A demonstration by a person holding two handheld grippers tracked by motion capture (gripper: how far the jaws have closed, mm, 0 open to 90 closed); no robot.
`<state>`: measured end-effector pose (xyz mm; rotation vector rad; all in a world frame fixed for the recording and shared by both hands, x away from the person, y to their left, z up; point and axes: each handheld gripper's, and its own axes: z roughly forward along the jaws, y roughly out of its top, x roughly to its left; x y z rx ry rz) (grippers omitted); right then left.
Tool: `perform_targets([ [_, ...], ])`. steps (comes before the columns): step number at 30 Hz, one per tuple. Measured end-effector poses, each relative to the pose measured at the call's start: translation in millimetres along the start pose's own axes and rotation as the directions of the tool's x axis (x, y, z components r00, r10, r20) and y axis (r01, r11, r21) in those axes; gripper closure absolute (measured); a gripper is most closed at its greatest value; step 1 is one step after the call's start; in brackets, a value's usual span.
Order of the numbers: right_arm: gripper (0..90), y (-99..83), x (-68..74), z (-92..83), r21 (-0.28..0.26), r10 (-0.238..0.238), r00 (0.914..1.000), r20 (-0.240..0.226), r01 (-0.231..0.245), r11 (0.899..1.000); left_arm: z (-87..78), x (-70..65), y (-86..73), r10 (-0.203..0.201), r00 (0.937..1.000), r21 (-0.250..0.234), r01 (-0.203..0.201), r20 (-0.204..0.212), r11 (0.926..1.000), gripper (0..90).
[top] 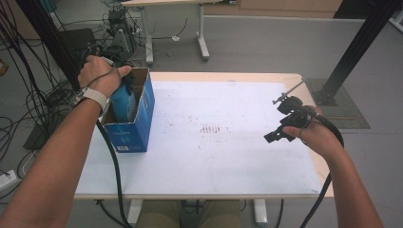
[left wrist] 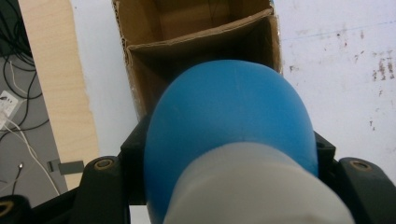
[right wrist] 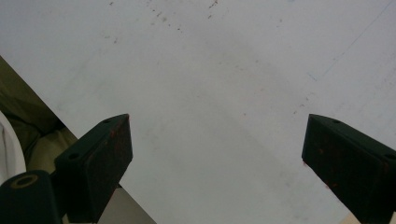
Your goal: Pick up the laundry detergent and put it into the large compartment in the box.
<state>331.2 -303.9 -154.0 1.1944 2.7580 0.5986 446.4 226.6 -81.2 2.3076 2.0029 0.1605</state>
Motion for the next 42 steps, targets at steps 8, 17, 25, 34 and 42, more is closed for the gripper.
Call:
perform_targets([
  [8, 8.5, -1.2, -1.3, 0.4, 0.002, 0.005, 1.0000, -0.002, -0.005, 1.000, 9.3, -0.2, -0.8, -0.006, 1.0000, -0.002, 0.006, 0.007, 1.0000, 38.7],
  [17, 8.5, -2.6, -2.0, 0.8, -0.003, 0.003, 1.0000, -0.005, -0.003, 1.000, 17.9, -1.4, -0.6, -0.002, 0.9999, 0.003, 0.002, 0.011, 1.0000, 38.7],
  [25, 8.5, -1.3, -1.7, 2.3, 0.002, 0.002, 1.0000, -0.005, -0.002, 1.000, 24.6, 0.8, -3.0, -0.002, 0.9999, -0.001, 0.003, 0.015, 1.0000, 38.7],
  [34, 8.5, -0.6, -1.3, 3.2, 0.001, 0.000, 1.0000, -0.006, 0.000, 1.000, 34.7, 1.8, -4.5, -0.007, 0.9998, 0.009, 0.007, 0.018, 0.9999, 38.7],
  [42, 8.5, -1.7, -1.3, 3.1, 0.003, 0.004, 1.0000, -0.005, -0.004, 1.000, 40.3, 2.3, -5.8, -0.014, 0.9997, 0.010, 0.013, 0.019, 0.9999, 38.6],
])
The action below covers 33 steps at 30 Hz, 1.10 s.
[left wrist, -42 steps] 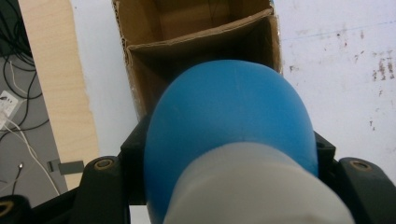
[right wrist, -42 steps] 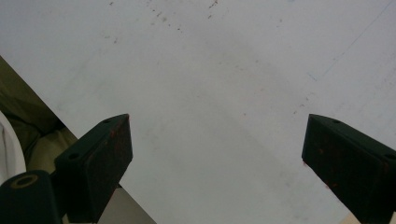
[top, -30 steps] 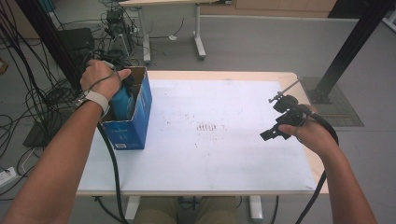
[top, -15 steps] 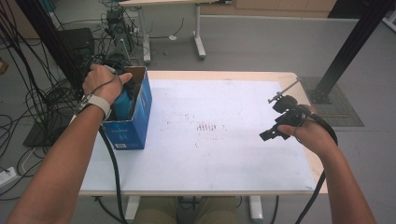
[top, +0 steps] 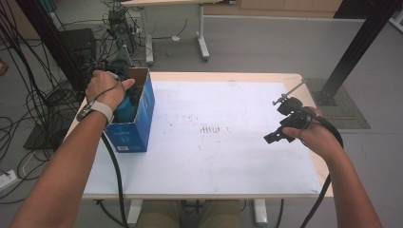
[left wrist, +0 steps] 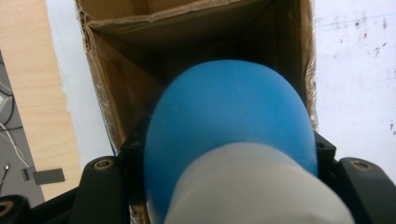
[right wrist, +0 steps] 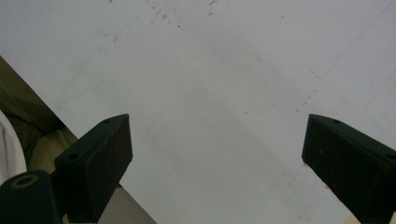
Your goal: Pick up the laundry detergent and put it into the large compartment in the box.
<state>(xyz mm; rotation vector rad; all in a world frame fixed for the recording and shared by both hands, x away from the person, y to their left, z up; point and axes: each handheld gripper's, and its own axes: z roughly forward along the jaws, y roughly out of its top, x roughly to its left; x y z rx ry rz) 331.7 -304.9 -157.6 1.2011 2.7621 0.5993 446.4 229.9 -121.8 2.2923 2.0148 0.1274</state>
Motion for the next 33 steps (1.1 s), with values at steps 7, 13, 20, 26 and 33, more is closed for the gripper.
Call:
perform_targets([
  [7, 8.5, -1.1, -0.1, 0.0, 0.000, 0.001, 1.0000, -0.001, -0.001, 1.000, 5.2, 0.2, 0.9, 0.005, 1.0000, 0.009, -0.005, 0.003, 1.0000, 38.6],
  [13, 8.5, -2.0, -0.8, -0.8, -0.001, 0.005, 1.0000, 0.001, -0.005, 1.000, 9.1, -2.0, 2.2, 0.011, 0.9999, 0.017, -0.010, -0.007, 0.9998, 38.6],
  [20, 8.5, -2.1, -1.4, 0.1, 0.001, 0.006, 1.0000, 0.000, -0.006, 1.000, 11.2, -2.8, 2.8, 0.010, 0.9998, 0.019, -0.010, -0.015, 0.9998, 38.6],
  [26, 8.5, -1.7, -1.6, 0.4, 0.001, 0.005, 1.0000, -0.002, -0.005, 1.000, 16.0, -1.8, 2.6, 0.010, 0.9999, 0.023, -0.009, -0.007, 0.9997, 38.6],
  [33, 8.5, -2.3, -2.3, 1.2, 0.003, 0.008, 1.0000, -0.001, -0.008, 1.000, 22.8, -0.9, 4.0, 0.010, 0.9999, 0.037, -0.010, -0.005, 0.9993, 38.6],
])
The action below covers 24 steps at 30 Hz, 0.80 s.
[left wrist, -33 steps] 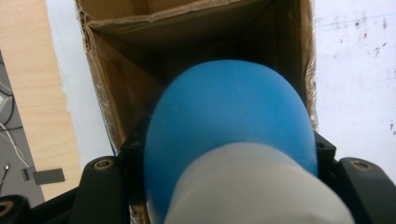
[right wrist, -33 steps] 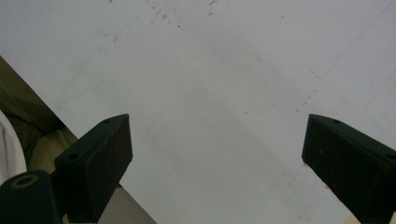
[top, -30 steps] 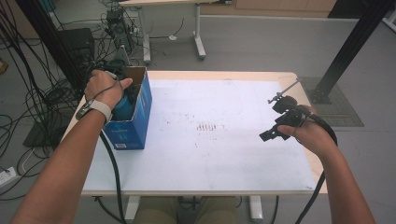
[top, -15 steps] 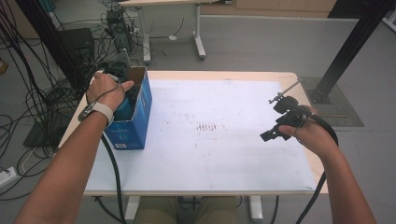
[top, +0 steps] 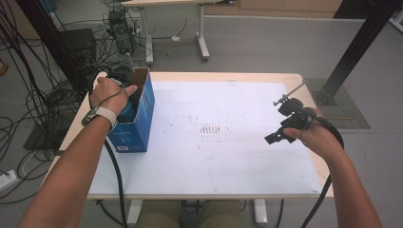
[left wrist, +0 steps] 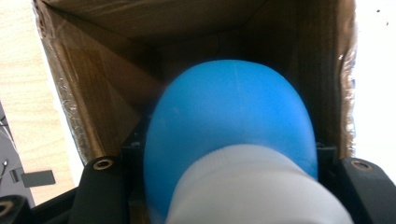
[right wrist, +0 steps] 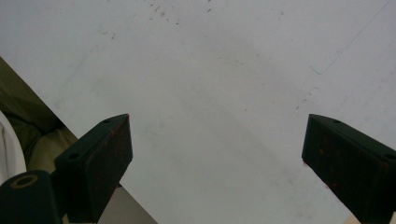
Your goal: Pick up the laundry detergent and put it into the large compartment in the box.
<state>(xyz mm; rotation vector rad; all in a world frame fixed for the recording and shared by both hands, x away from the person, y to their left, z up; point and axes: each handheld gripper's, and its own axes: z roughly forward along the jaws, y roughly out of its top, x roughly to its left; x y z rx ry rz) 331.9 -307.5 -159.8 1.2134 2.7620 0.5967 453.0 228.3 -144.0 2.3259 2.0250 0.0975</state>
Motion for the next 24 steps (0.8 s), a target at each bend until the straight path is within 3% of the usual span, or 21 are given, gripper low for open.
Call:
perform_targets([
  [24, 8.5, -2.3, -0.5, 0.4, 0.002, 0.006, 1.0000, 0.000, -0.006, 1.000, 10.3, 0.1, -0.7, 0.000, 1.0000, 0.000, 0.000, 0.004, 1.0000, 38.5],
])
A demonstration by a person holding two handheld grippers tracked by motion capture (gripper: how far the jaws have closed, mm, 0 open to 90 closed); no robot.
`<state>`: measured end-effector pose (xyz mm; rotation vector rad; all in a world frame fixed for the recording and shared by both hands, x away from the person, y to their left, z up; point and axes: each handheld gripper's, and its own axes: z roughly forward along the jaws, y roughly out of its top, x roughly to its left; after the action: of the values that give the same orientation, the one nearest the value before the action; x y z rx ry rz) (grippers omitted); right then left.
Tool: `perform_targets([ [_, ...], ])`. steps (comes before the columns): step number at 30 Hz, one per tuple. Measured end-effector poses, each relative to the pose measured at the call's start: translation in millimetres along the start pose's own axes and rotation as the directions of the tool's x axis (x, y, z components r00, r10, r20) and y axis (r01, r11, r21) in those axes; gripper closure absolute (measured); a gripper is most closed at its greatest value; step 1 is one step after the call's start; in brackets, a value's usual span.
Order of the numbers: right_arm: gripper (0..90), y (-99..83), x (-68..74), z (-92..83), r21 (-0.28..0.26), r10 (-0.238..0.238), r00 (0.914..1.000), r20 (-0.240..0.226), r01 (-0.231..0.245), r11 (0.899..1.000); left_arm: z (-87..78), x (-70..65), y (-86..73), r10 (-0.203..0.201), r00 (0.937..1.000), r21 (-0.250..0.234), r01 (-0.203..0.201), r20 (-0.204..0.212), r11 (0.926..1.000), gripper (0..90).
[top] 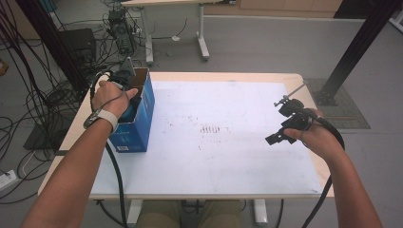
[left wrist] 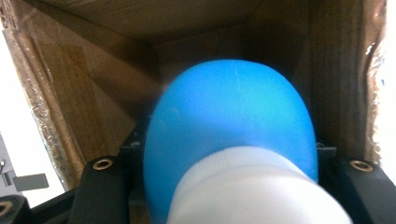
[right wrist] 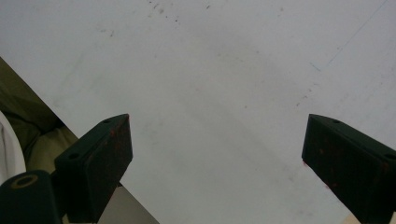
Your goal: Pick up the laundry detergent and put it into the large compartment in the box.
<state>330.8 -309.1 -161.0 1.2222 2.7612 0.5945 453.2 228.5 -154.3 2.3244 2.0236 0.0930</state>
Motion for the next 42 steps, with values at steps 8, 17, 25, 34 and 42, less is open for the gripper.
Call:
perform_targets([
  [8, 8.5, -1.3, 0.3, -1.6, -0.001, 0.002, 1.0000, 0.003, -0.002, 1.000, 0.7, 0.3, -1.0, 0.001, 1.0000, -0.006, -0.001, -0.001, 1.0000, 38.5],
  [17, 8.5, -2.2, 0.4, -3.0, 0.000, 0.002, 1.0000, 0.005, -0.002, 1.000, 0.8, 0.1, -1.1, 0.001, 1.0000, -0.008, -0.001, -0.001, 1.0000, 38.5],
  [25, 8.5, -0.9, 0.5, -1.7, 0.006, 0.000, 1.0000, 0.004, 0.000, 1.000, 1.0, 0.8, -1.0, 0.001, 1.0000, -0.008, -0.001, 0.000, 1.0000, 38.4],
  [34, 8.5, -0.8, 0.5, -2.7, 0.002, 0.000, 1.0000, 0.006, 0.000, 1.000, 0.9, 1.2, -0.5, 0.001, 1.0000, -0.005, -0.001, 0.001, 1.0000, 38.4],
  [42, 8.5, -1.7, 0.5, -4.0, 0.000, 0.001, 1.0000, 0.006, -0.001, 1.000, 0.9, 0.7, -0.3, 0.003, 1.0000, -0.003, -0.003, 0.000, 1.0000, 38.4],
])
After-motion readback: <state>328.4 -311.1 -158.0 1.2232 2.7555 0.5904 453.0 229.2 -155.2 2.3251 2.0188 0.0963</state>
